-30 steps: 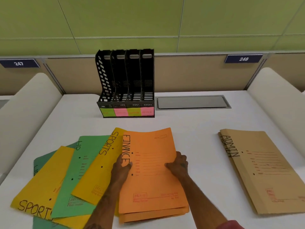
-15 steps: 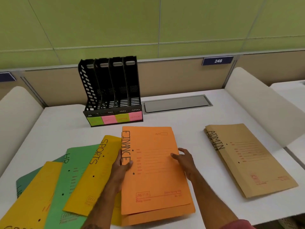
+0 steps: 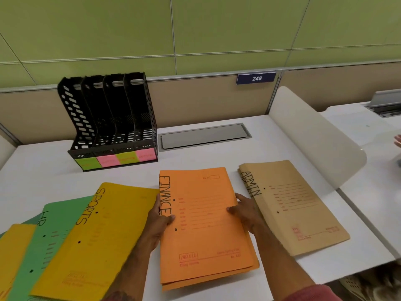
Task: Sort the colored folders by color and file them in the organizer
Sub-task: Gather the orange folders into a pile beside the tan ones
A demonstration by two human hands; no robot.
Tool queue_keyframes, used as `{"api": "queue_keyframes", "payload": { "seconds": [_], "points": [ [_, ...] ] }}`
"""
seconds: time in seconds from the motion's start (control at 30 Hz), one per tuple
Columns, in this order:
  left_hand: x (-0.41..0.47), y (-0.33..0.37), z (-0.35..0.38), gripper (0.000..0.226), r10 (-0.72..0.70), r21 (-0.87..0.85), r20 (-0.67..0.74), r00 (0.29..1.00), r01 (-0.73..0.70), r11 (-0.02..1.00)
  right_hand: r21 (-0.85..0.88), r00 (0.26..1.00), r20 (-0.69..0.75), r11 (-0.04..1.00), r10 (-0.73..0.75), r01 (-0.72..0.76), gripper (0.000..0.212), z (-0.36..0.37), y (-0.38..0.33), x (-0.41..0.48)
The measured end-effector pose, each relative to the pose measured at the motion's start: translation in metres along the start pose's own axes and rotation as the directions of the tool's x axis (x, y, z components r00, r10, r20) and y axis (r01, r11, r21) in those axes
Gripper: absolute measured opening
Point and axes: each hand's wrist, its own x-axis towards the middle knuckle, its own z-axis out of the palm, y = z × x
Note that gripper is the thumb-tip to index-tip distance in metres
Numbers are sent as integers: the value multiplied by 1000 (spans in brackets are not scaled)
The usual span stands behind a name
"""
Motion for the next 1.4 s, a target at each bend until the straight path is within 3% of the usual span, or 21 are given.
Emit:
{"api": "queue_keyframes", "payload": {
  "seconds": [0.13, 0.3, 0.4, 0.5, 0.73, 1.03, 1.13, 1.23, 1.3, 1.4],
  "points": [
    [4, -9, 28, 93, -6, 85, -59, 998, 11, 996, -101, 999, 37, 994, -30, 33, 62, -19, 2, 18],
    [1, -19, 51, 78, 27, 172, -136, 990, -3, 985, -307, 991, 69, 943, -110, 126, 44, -26, 6, 29],
    [-1, -22, 57, 70, 42, 197, -155, 987, -11, 980, -417, 993, 33, 901, -113, 116, 38, -26, 14, 31],
    [-4, -21, 63, 76, 25, 210, -151, 988, 8, 978, -449, 994, -44, 891, -99, 69, 26, -26, 18, 36],
    [-12, -16, 73, 86, 19, 296, -166, 986, 31, 955, -540, 994, -59, 841, -90, 44, 62, -21, 9, 35],
    [-14, -15, 72, 88, 23, 373, -134, 991, 29, 928, -600, 979, -57, 791, -194, 122, 62, -14, 12, 26],
    [-17, -11, 67, 77, 90, 452, -73, 993, -47, 891, -567, 968, -65, 808, -241, 163, 66, -12, 11, 22],
    [-18, -8, 55, 70, 169, 626, -65, 984, -92, 775, -621, 943, -52, 750, -329, 227, 65, -6, 7, 21],
    [-15, -10, 43, 75, 183, 823, -93, 979, -28, 567, -702, 916, -12, 656, -402, 279, 65, 0, 1, 20],
    [-16, -8, 24, 81, 239, 956, -104, 965, 31, 291, -815, 871, 65, 478, -487, 328, 73, 12, -4, 19]
  ]
}}
